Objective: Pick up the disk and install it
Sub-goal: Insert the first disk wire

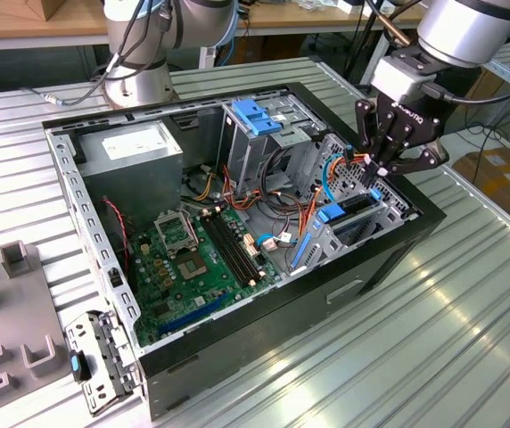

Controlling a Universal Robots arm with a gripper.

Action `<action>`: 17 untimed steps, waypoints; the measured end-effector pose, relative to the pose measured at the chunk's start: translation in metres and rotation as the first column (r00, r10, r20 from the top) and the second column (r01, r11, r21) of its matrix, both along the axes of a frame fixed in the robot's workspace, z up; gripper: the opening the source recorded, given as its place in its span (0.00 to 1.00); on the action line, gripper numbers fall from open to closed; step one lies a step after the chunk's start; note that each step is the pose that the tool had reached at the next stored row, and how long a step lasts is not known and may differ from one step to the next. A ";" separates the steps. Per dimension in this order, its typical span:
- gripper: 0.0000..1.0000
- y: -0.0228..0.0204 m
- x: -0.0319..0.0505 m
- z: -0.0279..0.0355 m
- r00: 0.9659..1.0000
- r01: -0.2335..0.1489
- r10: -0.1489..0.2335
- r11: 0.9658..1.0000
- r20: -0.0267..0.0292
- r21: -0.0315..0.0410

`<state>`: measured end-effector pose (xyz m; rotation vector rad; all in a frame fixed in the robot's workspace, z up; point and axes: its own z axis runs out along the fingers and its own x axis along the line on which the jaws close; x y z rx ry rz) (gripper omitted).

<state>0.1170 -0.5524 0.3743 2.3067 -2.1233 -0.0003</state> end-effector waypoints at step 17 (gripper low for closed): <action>0.11 0.0095 0.0152 0.0001 0.996 -0.092 0.092 0.996 0.000 0.000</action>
